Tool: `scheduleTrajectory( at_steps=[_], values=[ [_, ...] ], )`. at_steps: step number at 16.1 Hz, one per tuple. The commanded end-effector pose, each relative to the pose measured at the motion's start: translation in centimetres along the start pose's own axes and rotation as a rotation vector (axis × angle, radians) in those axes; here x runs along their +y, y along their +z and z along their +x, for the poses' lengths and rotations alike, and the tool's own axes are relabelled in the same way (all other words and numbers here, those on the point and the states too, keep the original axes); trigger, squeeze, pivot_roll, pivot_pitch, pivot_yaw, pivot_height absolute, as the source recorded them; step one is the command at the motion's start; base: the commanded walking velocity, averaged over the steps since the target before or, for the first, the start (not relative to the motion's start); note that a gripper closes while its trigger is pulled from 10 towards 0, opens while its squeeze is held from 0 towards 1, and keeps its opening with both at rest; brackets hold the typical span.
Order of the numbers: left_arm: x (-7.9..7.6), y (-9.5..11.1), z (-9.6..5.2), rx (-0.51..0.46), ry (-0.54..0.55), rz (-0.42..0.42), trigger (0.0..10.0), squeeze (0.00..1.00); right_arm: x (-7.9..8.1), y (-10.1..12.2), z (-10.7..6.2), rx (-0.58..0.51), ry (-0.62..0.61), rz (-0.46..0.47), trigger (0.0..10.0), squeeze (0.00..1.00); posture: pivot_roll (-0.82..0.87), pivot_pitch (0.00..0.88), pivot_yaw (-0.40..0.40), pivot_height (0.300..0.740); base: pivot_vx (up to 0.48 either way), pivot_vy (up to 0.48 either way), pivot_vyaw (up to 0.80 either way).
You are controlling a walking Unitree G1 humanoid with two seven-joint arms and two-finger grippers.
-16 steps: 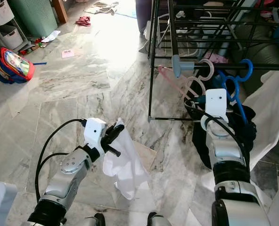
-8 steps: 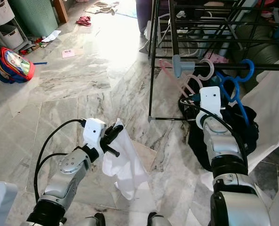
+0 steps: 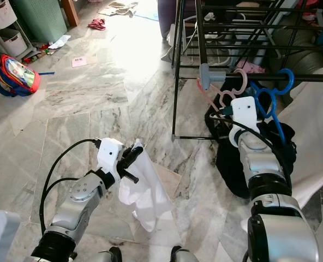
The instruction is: Hang hanger
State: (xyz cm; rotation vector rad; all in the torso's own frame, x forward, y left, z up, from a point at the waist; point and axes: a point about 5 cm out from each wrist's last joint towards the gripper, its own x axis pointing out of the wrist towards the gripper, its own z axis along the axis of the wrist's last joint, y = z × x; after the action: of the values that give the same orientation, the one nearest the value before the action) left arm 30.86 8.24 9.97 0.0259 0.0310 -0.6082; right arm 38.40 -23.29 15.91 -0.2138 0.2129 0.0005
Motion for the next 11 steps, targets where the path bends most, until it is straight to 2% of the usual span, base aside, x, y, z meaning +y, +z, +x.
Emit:
scheduleTrajectory(
  at_steps=[1, 2, 3, 5, 6, 7, 8, 10, 11],
  values=[
    [-0.07, -0.01, 0.01, 0.005, 0.000, 0.008, 10.0, 0.00, -0.25, 0.21, 0.06, 0.003, 0.008, -0.011, 2.2, 0.00, 0.05, 0.210, -0.001, 0.740, 0.000, 0.000, 0.00],
    [-0.05, -0.04, 0.01, 0.005, 0.001, 0.008, 10.0, 0.00, -0.19, 0.21, 0.15, 0.010, 0.014, -0.007, 1.5, 0.00, 0.05, 0.210, -0.002, 0.740, 0.000, 0.000, 0.00],
    [-0.05, -0.06, 0.02, 0.006, 0.001, 0.011, 10.0, 0.00, -0.13, 0.05, 0.19, 0.018, 0.015, -0.007, 0.0, 0.00, 0.05, 0.209, -0.002, 0.740, 0.000, 0.000, 0.00],
    [-0.04, -0.05, 0.02, 0.007, 0.001, 0.014, 10.0, 0.00, 0.05, -0.07, 0.23, 0.022, 0.023, 0.005, 0.0, 0.00, 0.05, 0.210, -0.002, 0.740, 0.000, 0.000, 0.00],
    [-0.05, -0.06, 0.02, 0.008, -0.001, 0.016, 10.0, 0.00, 0.04, -0.07, 0.24, 0.022, 0.022, 0.005, 0.7, 0.00, 0.05, 0.210, -0.002, 0.740, 0.000, 0.000, 0.00],
    [-0.07, -0.10, 0.01, 0.011, -0.004, 0.020, 10.0, 0.00, -0.02, -0.07, 0.25, 0.022, 0.017, 0.007, 0.6, 0.00, 0.05, 0.209, -0.001, 0.740, 0.000, 0.000, 0.00],
    [-0.10, -0.14, -0.01, 0.014, -0.007, 0.027, 10.0, 0.00, -0.13, -0.12, 0.25, 0.021, 0.007, 0.017, 0.0, 0.00, 0.05, 0.209, -0.001, 0.740, 0.000, 0.000, 0.00],
    [-0.10, -0.13, 0.01, 0.014, -0.011, 0.033, 10.0, 0.00, -0.12, -0.24, 0.27, 0.023, 0.001, 0.023, 0.3, 0.00, 0.05, 0.208, 0.000, 0.740, 0.000, 0.000, 0.00],
    [-0.11, -0.11, 0.02, 0.015, -0.013, 0.041, 10.0, 0.00, -0.01, -0.39, 0.28, 0.024, -0.005, 0.039, 0.0, 0.00, 0.05, 0.207, 0.001, 0.740, 0.000, 0.000, 0.00]
  ],
)
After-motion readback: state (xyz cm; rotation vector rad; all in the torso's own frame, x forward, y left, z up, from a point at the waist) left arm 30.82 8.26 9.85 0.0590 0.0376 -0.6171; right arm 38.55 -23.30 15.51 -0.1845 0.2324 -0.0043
